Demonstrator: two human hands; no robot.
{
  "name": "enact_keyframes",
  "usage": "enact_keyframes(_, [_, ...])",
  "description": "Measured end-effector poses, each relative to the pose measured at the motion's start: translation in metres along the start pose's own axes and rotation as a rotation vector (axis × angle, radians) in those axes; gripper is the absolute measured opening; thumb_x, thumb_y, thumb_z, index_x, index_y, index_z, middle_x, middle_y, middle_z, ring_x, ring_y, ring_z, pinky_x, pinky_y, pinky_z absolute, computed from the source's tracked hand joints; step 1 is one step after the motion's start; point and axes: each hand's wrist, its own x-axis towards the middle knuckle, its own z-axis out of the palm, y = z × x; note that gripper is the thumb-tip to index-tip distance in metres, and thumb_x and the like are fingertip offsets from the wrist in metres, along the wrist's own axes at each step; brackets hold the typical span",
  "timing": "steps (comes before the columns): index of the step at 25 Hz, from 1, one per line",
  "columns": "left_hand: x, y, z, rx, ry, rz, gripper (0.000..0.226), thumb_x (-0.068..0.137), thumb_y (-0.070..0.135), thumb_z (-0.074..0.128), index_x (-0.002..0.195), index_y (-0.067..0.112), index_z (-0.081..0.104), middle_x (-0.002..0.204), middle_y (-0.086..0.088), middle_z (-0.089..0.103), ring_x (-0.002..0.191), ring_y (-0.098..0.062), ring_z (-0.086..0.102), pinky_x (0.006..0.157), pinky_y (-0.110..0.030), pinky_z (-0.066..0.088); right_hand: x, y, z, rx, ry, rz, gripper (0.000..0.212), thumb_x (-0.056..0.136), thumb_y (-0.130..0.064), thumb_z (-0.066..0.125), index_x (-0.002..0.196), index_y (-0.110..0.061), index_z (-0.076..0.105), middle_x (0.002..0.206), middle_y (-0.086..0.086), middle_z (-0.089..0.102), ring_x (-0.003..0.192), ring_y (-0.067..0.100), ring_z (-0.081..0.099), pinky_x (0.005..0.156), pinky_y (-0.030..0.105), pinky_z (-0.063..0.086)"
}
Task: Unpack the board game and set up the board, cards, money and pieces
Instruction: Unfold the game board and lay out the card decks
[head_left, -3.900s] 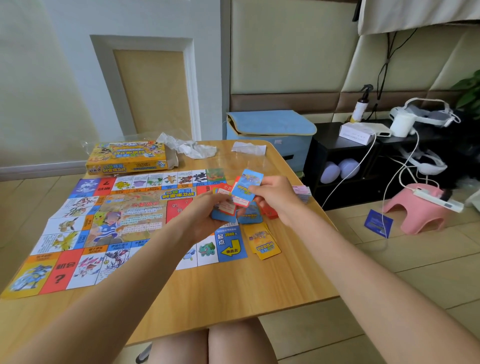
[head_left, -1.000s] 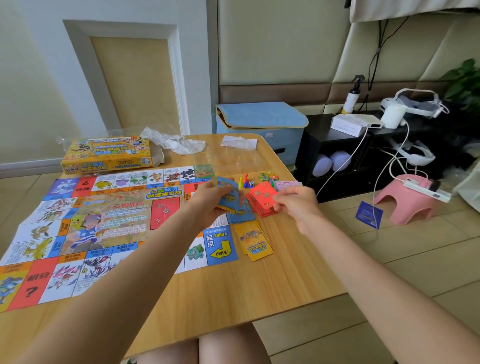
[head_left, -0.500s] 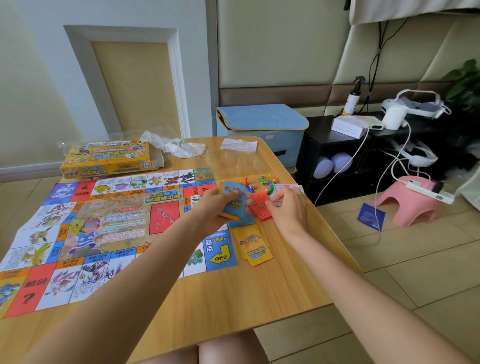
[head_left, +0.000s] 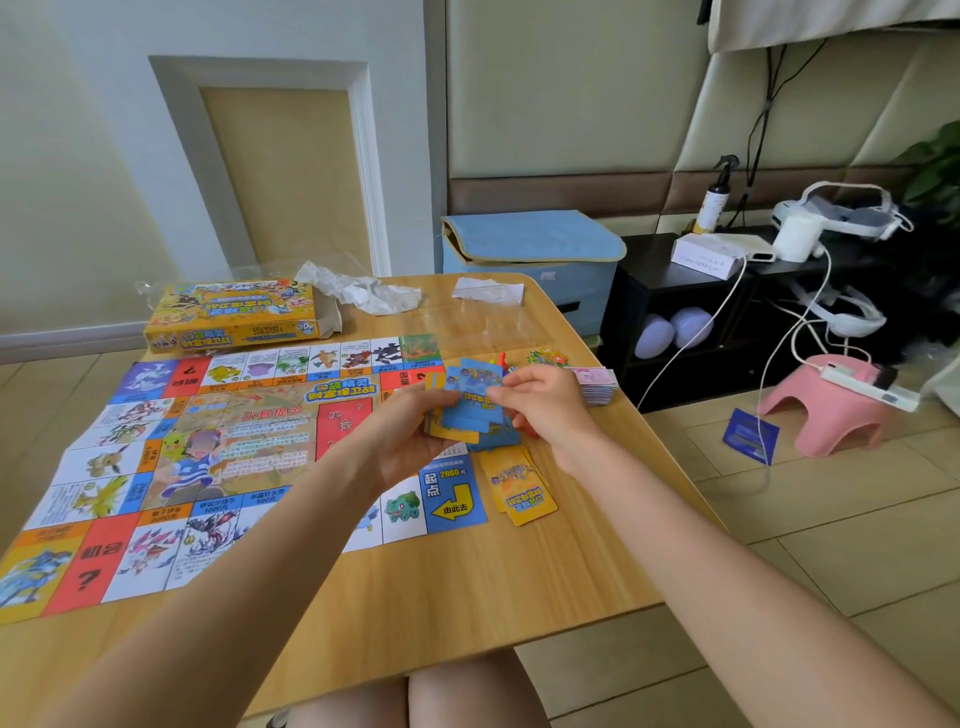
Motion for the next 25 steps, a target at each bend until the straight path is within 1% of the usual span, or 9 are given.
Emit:
enact_keyframes(3, [0.001, 0.004, -0.008, 0.062, 0.108, 0.040, 0.012, 0.095, 0.001, 0.045, 0.092, 0.007, 0.055, 0.093, -0.012, 0.064, 0.077, -0.022, 0.064, 0.061, -0.029, 0.057, 0.009, -0.002, 0.003, 0.041, 0.056, 0.020, 0.016, 0.080, -0.004, 0.070, 0.090, -0.005, 0.058, 0.071, 0.003, 0.059, 0.047, 0.006, 0.050, 0.045, 0.015, 0.041])
enact_keyframes(5, [0.004, 0.006, -0.015, 0.072, 0.178, 0.041, 0.011, 0.094, 0.002, 0.049, 0.088, 0.010, 0.054, 0.090, -0.011, 0.063, 0.076, -0.022, 0.062, 0.065, -0.031, 0.052, 0.013, -0.003, 0.004, 0.099, -0.003, 0.074, 0.016, 0.080, 0.000, 0.069, 0.091, -0.003, 0.058, 0.071, 0.007, 0.058, 0.052, 0.012, 0.049, 0.047, 0.017, 0.043])
enact_keyframes(8, [0.007, 0.007, -0.016, 0.074, 0.189, 0.046, 0.009, 0.090, 0.003, 0.056, 0.084, 0.011, 0.056, 0.071, -0.005, 0.069, 0.060, -0.015, 0.066, 0.056, -0.026, 0.053, 0.014, -0.004, 0.012, 0.030, -0.069, 0.085, 0.014, 0.079, -0.001, 0.070, 0.085, -0.006, 0.059, 0.067, 0.008, 0.057, 0.054, 0.014, 0.050, 0.048, 0.018, 0.043])
enact_keyframes(12, [0.008, 0.007, -0.010, 0.139, 0.137, 0.059, 0.004, 0.089, 0.006, 0.057, 0.086, 0.008, 0.058, 0.059, 0.000, 0.069, 0.047, -0.011, 0.064, 0.044, -0.020, 0.052, 0.021, 0.000, 0.019, 0.113, -0.068, 0.122, 0.017, 0.078, -0.006, 0.073, 0.084, -0.012, 0.058, 0.094, 0.014, 0.066, 0.076, 0.021, 0.057, 0.052, 0.021, 0.042])
enact_keyframes(15, [0.006, 0.008, -0.018, 0.092, 0.139, 0.043, 0.006, 0.092, 0.010, 0.054, 0.089, 0.008, 0.058, 0.064, -0.004, 0.070, 0.051, -0.012, 0.067, 0.046, -0.019, 0.053, 0.022, -0.006, 0.009, 0.124, -0.011, 0.108, 0.020, 0.078, -0.002, 0.071, 0.093, -0.008, 0.059, 0.100, 0.015, 0.065, 0.074, 0.021, 0.060, 0.051, 0.020, 0.043])
enact_keyframes(17, [0.006, 0.011, -0.031, -0.013, 0.167, 0.026, 0.012, 0.093, 0.011, 0.053, 0.102, 0.003, 0.055, 0.080, -0.012, 0.071, 0.060, -0.017, 0.070, 0.053, -0.022, 0.056, 0.023, -0.009, -0.002, -0.043, 0.017, 0.074, 0.027, 0.079, 0.000, 0.070, 0.103, -0.004, 0.060, 0.096, 0.010, 0.061, 0.070, 0.016, 0.060, 0.049, 0.018, 0.046])
enact_keyframes(19, [0.005, 0.011, -0.040, -0.020, 0.177, -0.009, 0.023, 0.094, 0.010, 0.052, 0.114, -0.002, 0.050, 0.092, -0.017, 0.068, 0.063, -0.020, 0.070, 0.054, -0.025, 0.056, 0.021, -0.007, -0.005, -0.274, -0.038, 0.063, 0.031, 0.079, -0.002, 0.071, 0.109, -0.002, 0.060, 0.097, 0.007, 0.061, 0.073, 0.015, 0.061, 0.051, 0.017, 0.048])
enact_keyframes(22, [0.005, 0.008, -0.034, 0.058, 0.219, -0.063, 0.022, 0.094, 0.009, 0.052, 0.113, -0.001, 0.050, 0.091, -0.018, 0.065, 0.065, -0.023, 0.067, 0.049, -0.028, 0.057, 0.021, -0.001, 0.007, -0.632, -0.056, -0.009, 0.031, 0.077, -0.012, 0.075, 0.104, 0.000, 0.064, 0.102, 0.012, 0.066, 0.093, 0.026, 0.063, 0.080, 0.037, 0.052])
enact_keyframes(25, [0.006, 0.006, -0.029, 0.125, 0.256, -0.099, 0.016, 0.093, 0.009, 0.053, 0.107, 0.001, 0.052, 0.086, -0.016, 0.065, 0.069, -0.023, 0.064, 0.050, -0.028, 0.056, 0.022, 0.005, 0.017, -0.775, -0.004, -0.094, 0.035, 0.077, -0.017, 0.076, 0.102, 0.005, 0.064, 0.102, 0.016, 0.066, 0.097, 0.029, 0.060, 0.097, 0.047, 0.041])
